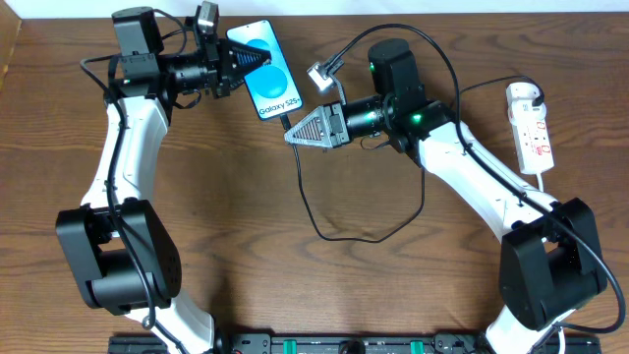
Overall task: Plug charger to phone and switch on socket
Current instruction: 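Open the right gripper and withdraw it from the plugged cable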
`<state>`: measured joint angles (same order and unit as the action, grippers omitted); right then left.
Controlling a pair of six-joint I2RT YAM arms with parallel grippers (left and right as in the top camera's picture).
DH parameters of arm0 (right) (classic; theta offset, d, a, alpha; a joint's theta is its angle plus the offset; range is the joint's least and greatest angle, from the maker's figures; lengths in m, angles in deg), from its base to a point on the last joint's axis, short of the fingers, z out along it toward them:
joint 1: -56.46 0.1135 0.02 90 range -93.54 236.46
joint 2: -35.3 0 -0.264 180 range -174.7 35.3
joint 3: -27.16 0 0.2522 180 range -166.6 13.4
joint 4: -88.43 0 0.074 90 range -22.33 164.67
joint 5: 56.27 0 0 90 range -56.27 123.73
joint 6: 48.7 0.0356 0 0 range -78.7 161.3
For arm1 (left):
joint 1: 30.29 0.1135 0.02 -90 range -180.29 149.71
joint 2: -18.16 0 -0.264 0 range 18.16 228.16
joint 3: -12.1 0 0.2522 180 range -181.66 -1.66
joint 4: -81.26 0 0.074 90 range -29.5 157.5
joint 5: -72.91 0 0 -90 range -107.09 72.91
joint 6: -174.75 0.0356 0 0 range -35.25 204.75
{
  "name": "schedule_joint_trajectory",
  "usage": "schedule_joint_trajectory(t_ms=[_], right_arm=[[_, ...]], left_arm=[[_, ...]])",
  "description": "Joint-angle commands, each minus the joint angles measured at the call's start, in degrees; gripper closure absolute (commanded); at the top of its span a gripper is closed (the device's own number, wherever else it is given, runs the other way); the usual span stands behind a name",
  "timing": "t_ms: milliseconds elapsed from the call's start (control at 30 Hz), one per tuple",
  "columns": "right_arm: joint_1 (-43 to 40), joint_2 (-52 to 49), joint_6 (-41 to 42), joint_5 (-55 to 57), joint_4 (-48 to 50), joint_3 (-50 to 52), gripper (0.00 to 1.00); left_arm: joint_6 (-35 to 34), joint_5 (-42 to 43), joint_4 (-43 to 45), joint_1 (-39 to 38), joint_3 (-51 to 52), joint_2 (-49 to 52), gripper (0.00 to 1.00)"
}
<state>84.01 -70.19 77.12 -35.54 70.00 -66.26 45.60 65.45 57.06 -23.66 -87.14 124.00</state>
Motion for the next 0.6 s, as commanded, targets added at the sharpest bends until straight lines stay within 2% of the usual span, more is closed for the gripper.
schedule_joint_trajectory(t_ms=[0,67,200,267,433,567], right_arm=[[-1.57,0.5,0.55,6.25,0.66,-0.81,0.99],[-1.6,0.5,0.55,5.27,-0.31,-0.81,0.97],[-1.92,0.5,0.57,3.17,-0.96,-0.81,0.76],[-2.29,0.5,0.57,2.23,-0.92,-0.81,0.7],[-4.5,0.72,0.55,1.18,-0.92,-0.81,0.65],[-8.17,0.72,0.04,1.64,-1.42,-0.81,0.55]], left_arm=[[0.79,7.48,-0.87,-1.68,0.02,-1.68,0.93],[0.79,7.48,-0.87,-0.85,0.02,-1.68,0.93],[0.79,7.45,-0.87,1.18,0.02,-1.68,0.93],[0.79,7.43,-0.9,2.16,0.02,-1.68,0.93],[0.85,7.48,-0.87,3.8,0.02,-1.68,0.93],[5.14,7.48,-0.9,3.89,0.02,-1.66,0.93]])
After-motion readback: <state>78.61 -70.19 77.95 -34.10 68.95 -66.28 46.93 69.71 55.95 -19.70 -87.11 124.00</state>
